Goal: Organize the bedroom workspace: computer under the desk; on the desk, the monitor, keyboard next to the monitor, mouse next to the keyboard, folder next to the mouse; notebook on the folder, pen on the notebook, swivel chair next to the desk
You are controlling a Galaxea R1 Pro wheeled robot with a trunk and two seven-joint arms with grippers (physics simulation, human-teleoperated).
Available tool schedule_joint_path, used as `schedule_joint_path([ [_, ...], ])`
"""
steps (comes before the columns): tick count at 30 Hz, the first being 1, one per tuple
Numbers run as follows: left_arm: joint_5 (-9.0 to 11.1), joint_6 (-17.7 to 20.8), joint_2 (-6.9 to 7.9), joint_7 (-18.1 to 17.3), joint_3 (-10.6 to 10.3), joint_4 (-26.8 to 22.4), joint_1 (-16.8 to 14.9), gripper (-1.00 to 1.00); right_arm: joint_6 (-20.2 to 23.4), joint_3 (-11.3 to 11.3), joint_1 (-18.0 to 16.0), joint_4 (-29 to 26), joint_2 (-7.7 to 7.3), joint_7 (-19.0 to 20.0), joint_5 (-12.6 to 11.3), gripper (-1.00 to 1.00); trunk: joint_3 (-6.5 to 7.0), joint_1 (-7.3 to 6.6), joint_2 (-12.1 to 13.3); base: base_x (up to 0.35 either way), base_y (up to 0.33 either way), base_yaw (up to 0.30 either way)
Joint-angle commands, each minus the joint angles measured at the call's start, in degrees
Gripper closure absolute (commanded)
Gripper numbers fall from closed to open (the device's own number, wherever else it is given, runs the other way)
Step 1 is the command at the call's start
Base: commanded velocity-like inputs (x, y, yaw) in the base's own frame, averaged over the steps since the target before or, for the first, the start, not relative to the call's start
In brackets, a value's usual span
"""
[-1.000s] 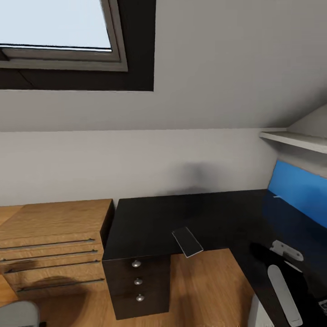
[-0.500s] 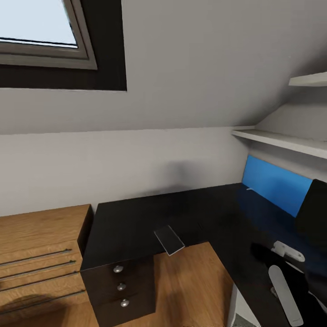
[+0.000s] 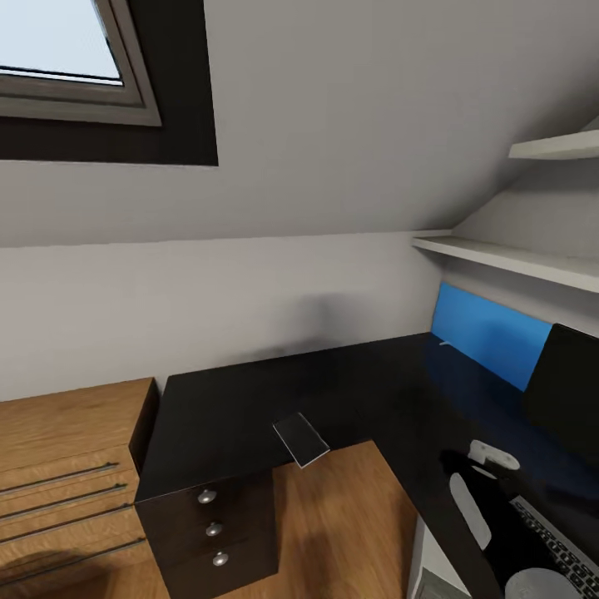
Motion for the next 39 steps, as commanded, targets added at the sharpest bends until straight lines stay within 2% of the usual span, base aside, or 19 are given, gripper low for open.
schedule_joint_path([
  [1, -0.21, -0.09, -0.07, 0.06, 0.23, -0.05, 0.0, -1.0, -6.18, 2.33, -8.76, 15.46, 0.42, -0.42, 2.85, 1.0, -0.11, 0.02, -0.11, 0.0, 0.0, 0.0],
  [3, -0.21, -0.1, -0.07, 0.08, 0.23, -0.05, 0.0, -1.0, -9.26, 3.52, -11.68, 21.81, 1.46, -0.44, 4.39, 1.0, -0.11, 0.02, -0.11, 0.0, 0.0, 0.0],
  [4, -0.21, -0.15, -0.07, 0.09, 0.23, -0.05, 0.0, -1.0, -15.52, 4.3, -15.77, 31.52, 2.68, -0.54, 8.5, 1.0, -0.11, 0.02, -0.11, 0.0, 0.0, 0.0],
  [12, -0.2, -0.17, -0.07, 0.09, 0.27, -0.05, 0.0, -1.0, -19.03, 4.07, -16.94, 34.33, 2.96, -0.67, 9.28, 1.0, -0.11, 0.02, -0.11, 0.047, 0.0, 0.0],
  [16, -0.16, -0.17, -0.07, 0.09, 0.3, -0.05, 0.0, -1.0, -23.31, 3.76, -16.99, 35.65, 2.9, -0.68, 8.78, 1.0, -0.11, 0.02, -0.11, 0.265, 0.0, 0.0],
  [19, -0.14, -0.17, -0.07, 0.09, 0.31, -0.05, 0.0, -1.0, -27.54, 3.27, -17.0, 37.14, 2.86, -0.68, 6.88, 1.0, -0.11, 0.02, -0.11, 0.307, 0.0, 0.0],
  [23, -0.2, -0.17, -0.07, 0.09, 0.29, -0.05, 0.0, -1.0, -30.22, 1.41, -17.0, 38.04, 2.95, -0.68, -0.1, 1.0, -0.11, 0.02, -0.11, 0.274, 0.0, 0.0],
  [25, -0.21, -0.17, -0.07, 0.09, 0.27, -0.05, 0.0, -1.0, -30.51, 1.03, -17.0, 38.16, 2.98, -0.77, -2.19, 1.0, -0.11, 0.02, -0.11, 0.13, 0.0, 0.0],
  [29, -0.21, -0.17, -0.07, 0.09, 0.25, -0.07, 0.0, -1.0, -30.68, 0.33, -17.01, 38.24, 2.95, -1.25, -4.41, 1.0, -0.11, 0.02, -0.11, 0.055, 0.0, 0.0],
  [34, -0.15, -0.21, -0.07, 0.09, 0.23, -0.22, 0.0, -1.0, -31.02, -0.96, -16.99, 38.23, 2.84, -4.71, -6.01, 1.0, -0.11, 0.02, -0.11, 0.013, 0.0, 0.0],
  [35, -0.14, -0.24, -0.07, 0.2, 0.23, -0.3, 0.0, -1.0, -31.15, -1.72, -17.0, 38.2, 2.74, -6.09, -6.28, 1.0, -0.11, 0.02, -0.11, 0.002, 0.0, 0.0],
  [39, -0.1, -0.25, -0.01, 0.25, 0.26, -0.37, 0.0, -1.0, -31.24, -4.43, -16.97, 38.16, 2.76, -6.64, -6.31, 1.0, -0.11, 0.02, -0.11, 0.0, 0.0, 0.0],
])
